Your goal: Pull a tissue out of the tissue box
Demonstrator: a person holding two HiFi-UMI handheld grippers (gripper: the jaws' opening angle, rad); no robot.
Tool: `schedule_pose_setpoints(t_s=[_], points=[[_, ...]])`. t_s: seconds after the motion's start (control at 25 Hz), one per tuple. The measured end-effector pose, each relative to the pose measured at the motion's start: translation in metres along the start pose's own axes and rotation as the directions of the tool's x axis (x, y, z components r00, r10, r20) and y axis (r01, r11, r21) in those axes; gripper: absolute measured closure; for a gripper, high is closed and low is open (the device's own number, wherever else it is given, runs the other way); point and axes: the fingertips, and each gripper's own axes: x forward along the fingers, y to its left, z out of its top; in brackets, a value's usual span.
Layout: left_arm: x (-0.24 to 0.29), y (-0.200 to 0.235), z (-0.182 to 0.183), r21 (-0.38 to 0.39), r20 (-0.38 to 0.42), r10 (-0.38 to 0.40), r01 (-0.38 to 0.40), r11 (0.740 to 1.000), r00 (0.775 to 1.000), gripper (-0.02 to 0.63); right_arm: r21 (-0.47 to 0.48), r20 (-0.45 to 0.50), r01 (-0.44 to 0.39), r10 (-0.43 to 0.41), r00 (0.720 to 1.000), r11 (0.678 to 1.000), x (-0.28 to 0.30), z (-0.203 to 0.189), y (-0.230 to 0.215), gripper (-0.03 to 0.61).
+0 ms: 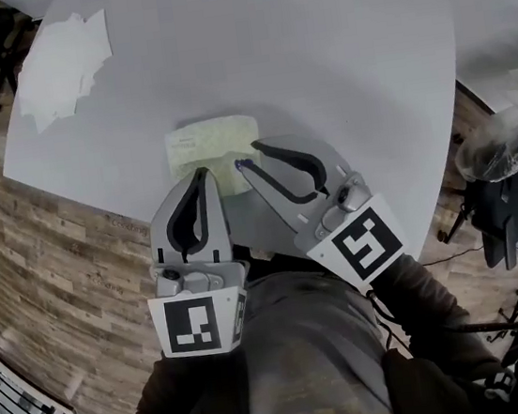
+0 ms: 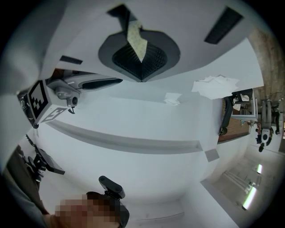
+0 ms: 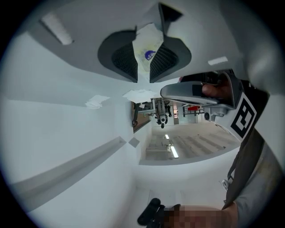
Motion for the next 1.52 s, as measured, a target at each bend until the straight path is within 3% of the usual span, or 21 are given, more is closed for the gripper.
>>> schedule_pose_setpoints(t_s=[0.4,0.6,0.96,1.2,1.52], points=[[0.005,0.002,-0.037,0.005,-0.014,0.011,-0.011,1.000,1.000,0.615,-0.098,-0.063,-0.012,0.006,0.998,0.995,0.021,-0.043,-0.008,0.517],[0.006,0.000,-0.041,0.008,-0.009,0.015,-0.015,1.000,1.000,0.615,-0.145,-0.045,-0.013,0.007,0.999,0.989,0.024,-0.037,-0.007,0.571],[0.005,0.000,-0.025,0.002,-0.019,-0.014,0.014,1.000,1.000,0.615,-0.084,-0.018,0.007,-0.009,1.000,0.996,0.016,-0.004,-0.003,0.574],[0.005,-0.005,-0.016,0.003,-0.027,-0.067,0.067,0.998,0.997,0.615,-0.076,-0.078,0.035,-0.041,0.996,0.996,0.020,-0.008,-0.003,0.574],[0.015,-0.005,-0.043,-0.031,-0.057,-0.100,0.099,0.995,0.993,0.615,-0.068,-0.078,0.054,-0.059,0.995,0.996,0.021,-0.025,-0.003,0.560]])
